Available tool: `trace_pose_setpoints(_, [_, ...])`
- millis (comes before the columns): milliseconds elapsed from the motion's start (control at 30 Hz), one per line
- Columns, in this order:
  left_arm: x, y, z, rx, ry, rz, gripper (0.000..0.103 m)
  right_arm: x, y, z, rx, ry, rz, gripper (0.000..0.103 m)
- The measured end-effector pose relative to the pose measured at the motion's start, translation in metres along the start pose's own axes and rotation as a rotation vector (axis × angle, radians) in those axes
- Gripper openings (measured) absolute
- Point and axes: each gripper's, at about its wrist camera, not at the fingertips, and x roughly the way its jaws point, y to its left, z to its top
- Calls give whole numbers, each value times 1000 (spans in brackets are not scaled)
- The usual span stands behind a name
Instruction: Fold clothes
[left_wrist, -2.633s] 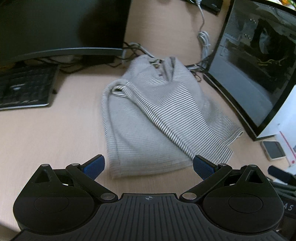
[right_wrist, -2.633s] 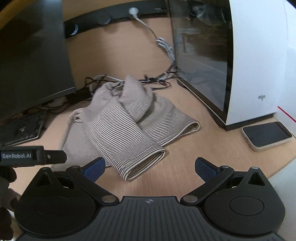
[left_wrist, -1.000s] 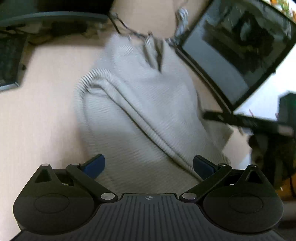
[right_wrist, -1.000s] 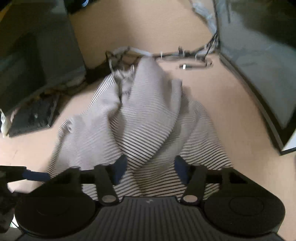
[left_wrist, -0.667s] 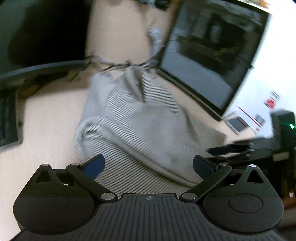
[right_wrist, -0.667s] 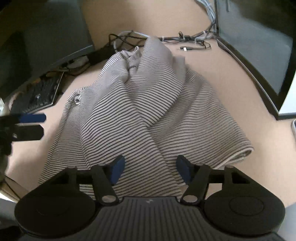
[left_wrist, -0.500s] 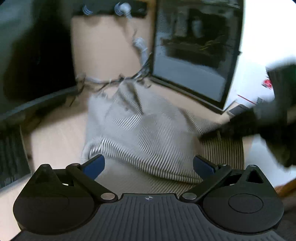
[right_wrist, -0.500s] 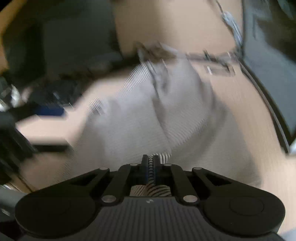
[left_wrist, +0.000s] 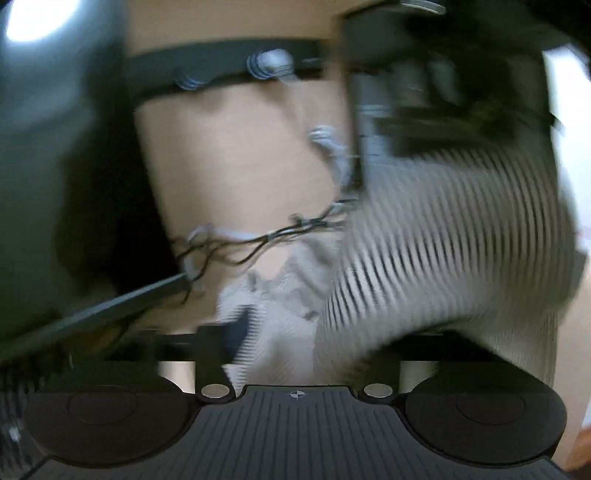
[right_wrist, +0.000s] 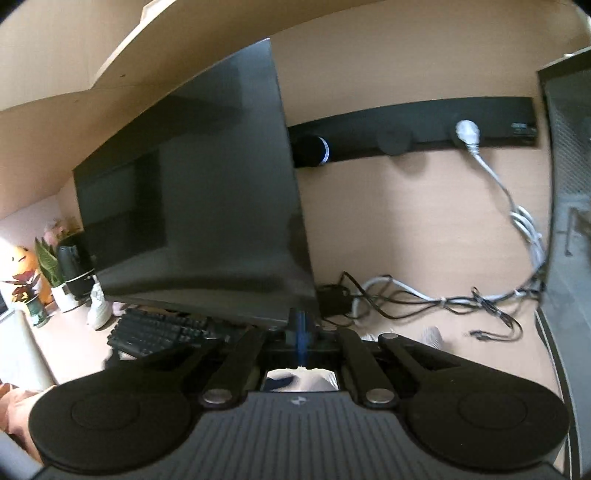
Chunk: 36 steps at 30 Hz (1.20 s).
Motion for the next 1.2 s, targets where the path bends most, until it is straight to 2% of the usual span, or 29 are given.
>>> trace_pose_setpoints(33, [-2,16,4,-76,-7,33,16,3,-2,1,-13,-1,-1,1])
trace_pose_setpoints(100, [-11,55,6,-260,-30,110,13,10,-7,0,-57,13,-29,3])
trace_pose_setpoints(167, [-23,98,5,-461,-58,195,13,21,-9,-11,-153,64,-92,18])
trace_pose_setpoints(200, [-29,119,-1,-551,-69,250,13,27,-9,-21,-213,100,-126,28])
trace_pose_setpoints(233, [-35,139,-8,-641,-80,305,13,35,-8,-33,-260,147,-137,32])
trace_pose_setpoints(267, [-40,158,-14,-721,-85,353,13,42,-8,-47,-301,197,-139,33])
trace_pose_setpoints(400, [-38,204,-46,-899,-24,460,13,70,-4,-99,-327,402,-58,33])
trace_pose_setpoints(467, [-32,213,-58,-928,11,475,13,79,2,-119,-356,477,-16,36])
trace_pose_setpoints(500, [-29,214,-61,-929,22,479,13,83,7,-127,-385,505,5,42])
trace_pose_setpoints(533, [-26,214,-63,-924,29,480,13,84,9,-135,-422,524,19,52])
trace_pose_setpoints(600, [-20,212,-65,-914,42,487,13,86,16,-146,-521,556,29,63])
trace_pose_setpoints(667, [-16,210,-66,-913,52,488,14,87,15,-151,-624,553,-2,61])
trace_pose_setpoints(700, [-13,209,-66,-912,58,487,15,87,14,-153,-675,548,-20,39])
trace_pose_setpoints(733, [-12,208,-66,-911,65,481,15,87,13,-155,-726,543,-39,9])
trace_pose_setpoints(767, [-11,207,-66,-910,72,474,18,86,5,-146,-739,521,-79,8])
trace_pose_setpoints(833, [-12,202,-66,-913,90,448,34,83,-19,-116,-732,461,-178,7])
trace_pose_setpoints(900, [-14,193,-65,-915,100,422,62,78,-53,-73,-712,355,-366,7])
trace_pose_setpoints(933, [-16,187,-64,-917,102,409,66,74,-67,-52,-701,303,-459,7])
trace_pose_setpoints(1000, [-21,173,-64,-933,103,386,82,66,-91,-18,-721,208,-647,7])
trace_pose_setpoints(1100, [-30,160,-63,-953,99,356,88,62,-112,10,-701,143,-779,8])
trace_pose_setpoints(1167, [-35,156,-59,-930,87,334,90,68,-124,15,-667,144,-832,16])
trace_pose_setpoints(1200, [-37,143,-57,-907,78,326,93,70,-128,15,-657,140,-862,20])
